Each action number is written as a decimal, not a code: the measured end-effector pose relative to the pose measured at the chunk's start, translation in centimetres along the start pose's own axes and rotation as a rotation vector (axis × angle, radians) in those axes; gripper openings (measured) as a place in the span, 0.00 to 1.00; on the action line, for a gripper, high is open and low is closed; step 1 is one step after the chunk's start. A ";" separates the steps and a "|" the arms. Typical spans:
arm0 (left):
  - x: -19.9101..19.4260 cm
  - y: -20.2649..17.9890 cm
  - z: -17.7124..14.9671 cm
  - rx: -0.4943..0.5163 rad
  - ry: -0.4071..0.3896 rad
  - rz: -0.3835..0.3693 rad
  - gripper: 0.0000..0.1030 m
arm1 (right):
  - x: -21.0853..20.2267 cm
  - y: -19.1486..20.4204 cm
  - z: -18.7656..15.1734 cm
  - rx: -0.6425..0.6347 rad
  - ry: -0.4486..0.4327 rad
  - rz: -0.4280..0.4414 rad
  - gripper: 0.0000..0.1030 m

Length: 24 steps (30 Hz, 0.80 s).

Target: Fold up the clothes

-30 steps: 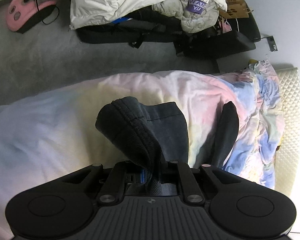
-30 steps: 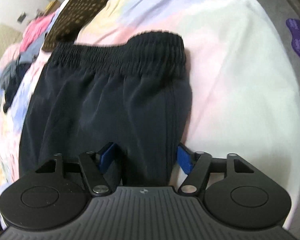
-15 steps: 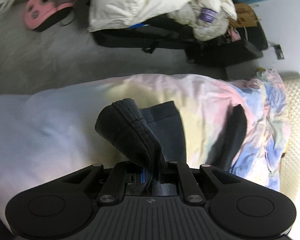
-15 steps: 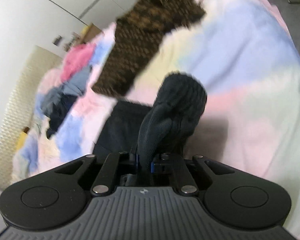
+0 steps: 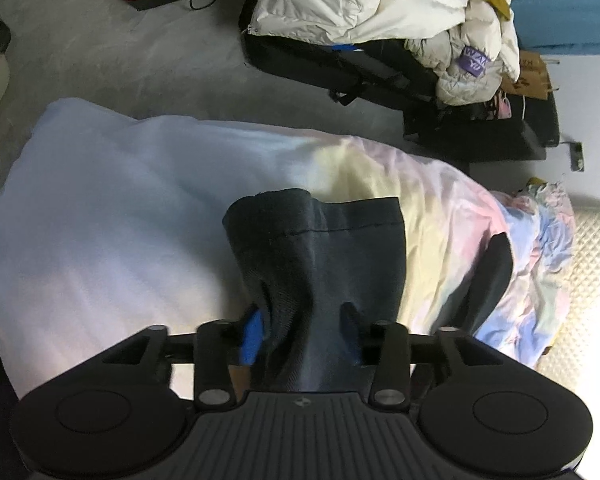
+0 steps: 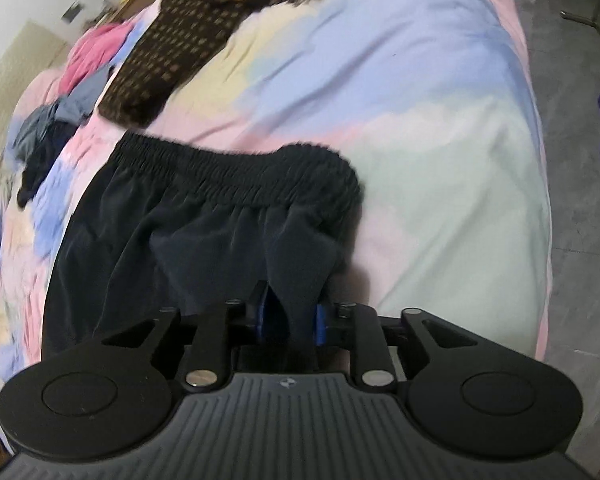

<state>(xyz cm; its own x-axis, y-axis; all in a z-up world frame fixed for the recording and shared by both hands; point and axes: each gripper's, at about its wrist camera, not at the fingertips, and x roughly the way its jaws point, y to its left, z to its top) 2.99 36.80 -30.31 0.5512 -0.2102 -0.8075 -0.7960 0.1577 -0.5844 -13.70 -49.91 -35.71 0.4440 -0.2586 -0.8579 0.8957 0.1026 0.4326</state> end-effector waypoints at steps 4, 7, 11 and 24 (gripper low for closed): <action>0.4 0.6 0.3 -0.039 -0.001 -0.026 0.57 | -1.6 0.6 -1.2 -0.008 0.033 0.009 0.35; 1.3 1.6 0.6 -0.077 0.001 -0.035 0.58 | -2.6 0.9 -2.4 -0.033 0.065 -0.004 0.49; 3.0 3.1 1.4 -0.155 0.020 -0.032 0.58 | -3.2 1.3 -4.6 -0.086 0.135 -0.019 0.60; 5.3 -0.1 3.5 0.002 0.051 0.062 0.08 | -1.0 5.4 -10.8 -0.166 0.162 -0.036 0.32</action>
<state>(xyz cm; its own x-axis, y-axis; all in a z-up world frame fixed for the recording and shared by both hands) 6.88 39.03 -34.80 0.4871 -0.2489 -0.8371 -0.8277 0.1742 -0.5335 -9.05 -38.70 -35.48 0.3974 -0.1093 -0.9111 0.8968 0.2564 0.3605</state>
